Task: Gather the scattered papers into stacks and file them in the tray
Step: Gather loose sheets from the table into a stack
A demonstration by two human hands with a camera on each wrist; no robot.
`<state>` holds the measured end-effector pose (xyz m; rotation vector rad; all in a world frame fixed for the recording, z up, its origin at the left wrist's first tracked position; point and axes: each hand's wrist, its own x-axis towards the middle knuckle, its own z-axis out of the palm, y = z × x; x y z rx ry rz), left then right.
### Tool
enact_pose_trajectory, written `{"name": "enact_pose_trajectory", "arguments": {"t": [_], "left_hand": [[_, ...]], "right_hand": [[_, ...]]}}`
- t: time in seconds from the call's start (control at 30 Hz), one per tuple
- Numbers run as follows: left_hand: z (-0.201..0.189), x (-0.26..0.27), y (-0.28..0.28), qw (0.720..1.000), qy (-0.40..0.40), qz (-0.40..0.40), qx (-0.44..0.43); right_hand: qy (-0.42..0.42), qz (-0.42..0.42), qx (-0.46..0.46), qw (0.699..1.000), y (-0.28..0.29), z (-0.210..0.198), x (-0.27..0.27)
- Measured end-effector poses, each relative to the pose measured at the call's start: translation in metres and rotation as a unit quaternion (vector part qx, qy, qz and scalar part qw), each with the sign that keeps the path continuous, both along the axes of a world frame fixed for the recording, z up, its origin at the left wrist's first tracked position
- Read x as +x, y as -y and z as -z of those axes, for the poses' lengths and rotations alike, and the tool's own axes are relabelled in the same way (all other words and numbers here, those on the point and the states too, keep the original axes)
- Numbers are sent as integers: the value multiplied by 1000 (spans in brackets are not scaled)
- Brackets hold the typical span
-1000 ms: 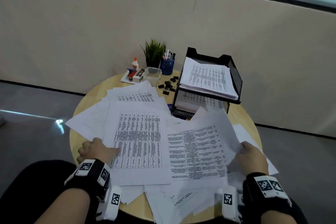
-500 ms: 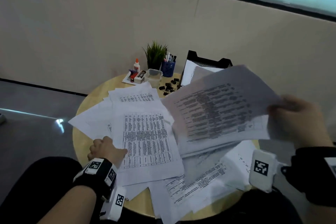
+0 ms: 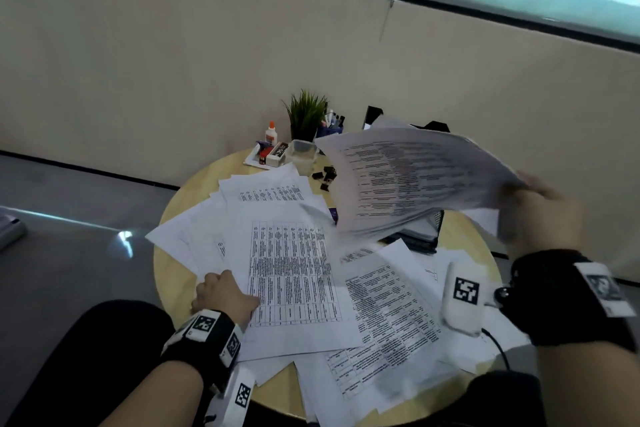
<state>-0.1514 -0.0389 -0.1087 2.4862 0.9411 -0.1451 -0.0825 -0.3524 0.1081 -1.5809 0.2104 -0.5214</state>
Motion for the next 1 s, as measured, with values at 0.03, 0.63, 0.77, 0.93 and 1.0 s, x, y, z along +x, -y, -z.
{"name": "enact_pose_trajectory", "arguments": {"t": [0.03, 0.63, 0.77, 0.93, 1.0], "left_hand": [[-1, 0, 0, 1000, -3, 2, -1], [-5, 9, -7, 996, 5, -15, -86], [-6, 10, -4, 999, -7, 7, -49], [-3, 10, 2, 1000, -3, 1, -16], [-3, 11, 4, 1000, 1, -6, -14]], "right_hand": [[-16, -1, 17, 1000, -1, 15, 4], [-414, -226, 56, 880, -59, 201, -34], [-449, -260, -29, 854, -62, 195, -37], [-415, -172, -84, 889, -48, 203, -8], [-393, -142, -77, 905, -41, 204, 3]]}}
